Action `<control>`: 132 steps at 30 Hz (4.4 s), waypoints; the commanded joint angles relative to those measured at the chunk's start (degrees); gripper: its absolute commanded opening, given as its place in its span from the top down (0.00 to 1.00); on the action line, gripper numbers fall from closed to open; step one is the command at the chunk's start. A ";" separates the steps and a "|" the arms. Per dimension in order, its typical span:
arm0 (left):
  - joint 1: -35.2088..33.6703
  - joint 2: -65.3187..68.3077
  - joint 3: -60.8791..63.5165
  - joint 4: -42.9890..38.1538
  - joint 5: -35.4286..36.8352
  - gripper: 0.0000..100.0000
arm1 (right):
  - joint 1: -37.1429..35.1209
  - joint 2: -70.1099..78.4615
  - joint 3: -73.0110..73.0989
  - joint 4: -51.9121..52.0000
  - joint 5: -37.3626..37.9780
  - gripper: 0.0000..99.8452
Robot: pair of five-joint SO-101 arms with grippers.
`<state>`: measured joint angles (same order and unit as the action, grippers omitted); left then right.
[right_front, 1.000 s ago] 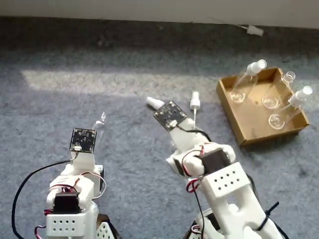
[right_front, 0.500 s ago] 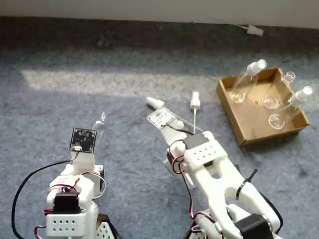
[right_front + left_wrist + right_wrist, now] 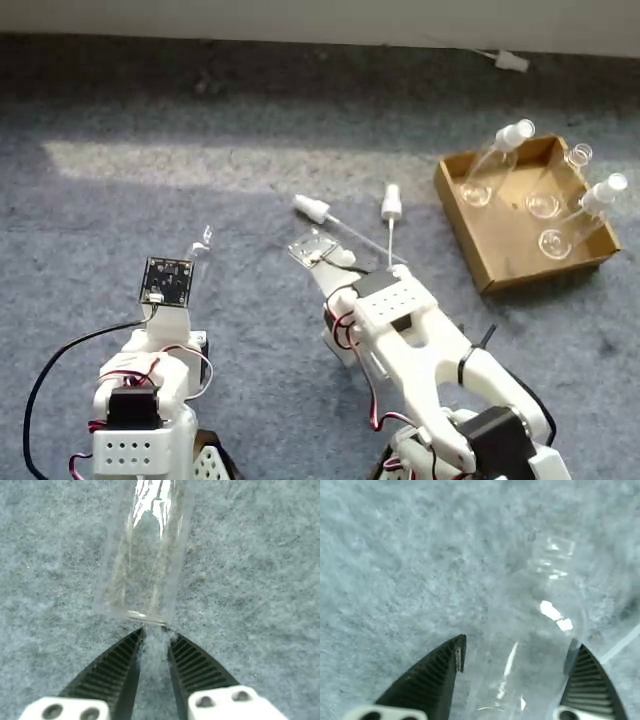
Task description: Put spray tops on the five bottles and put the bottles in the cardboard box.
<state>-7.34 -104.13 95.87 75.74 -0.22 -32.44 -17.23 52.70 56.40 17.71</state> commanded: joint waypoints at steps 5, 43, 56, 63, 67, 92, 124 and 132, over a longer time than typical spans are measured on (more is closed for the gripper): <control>0.84 0.84 1.19 -0.44 -0.44 1.00 | -1.71 3.12 -1.10 -3.91 0.44 0.73; 1.10 0.84 1.19 -0.44 -0.26 1.00 | -1.63 -25.80 4.97 5.49 0.26 0.83; 0.84 0.84 1.19 -0.44 -0.35 1.00 | -1.71 -5.05 4.26 -2.59 0.35 0.81; 0.84 0.84 1.27 -0.44 -0.44 1.00 | -1.98 -1.45 0.31 -2.24 0.35 0.72; 0.84 0.92 1.27 -0.44 -0.53 1.00 | -1.98 -1.45 -1.27 -2.15 0.44 0.69; 0.75 0.92 1.27 -0.44 -0.53 1.00 | -1.71 -0.84 -3.56 -1.01 3.96 0.74; 0.75 0.92 1.27 -0.44 -0.53 1.00 | -1.89 -0.84 -1.19 1.80 10.11 0.77; 0.84 0.84 1.27 -0.88 -0.44 1.00 | -1.63 -1.45 -1.98 5.93 9.67 0.91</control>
<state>-7.34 -104.13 95.87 75.74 -0.31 -33.93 -17.93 51.56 58.15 27.21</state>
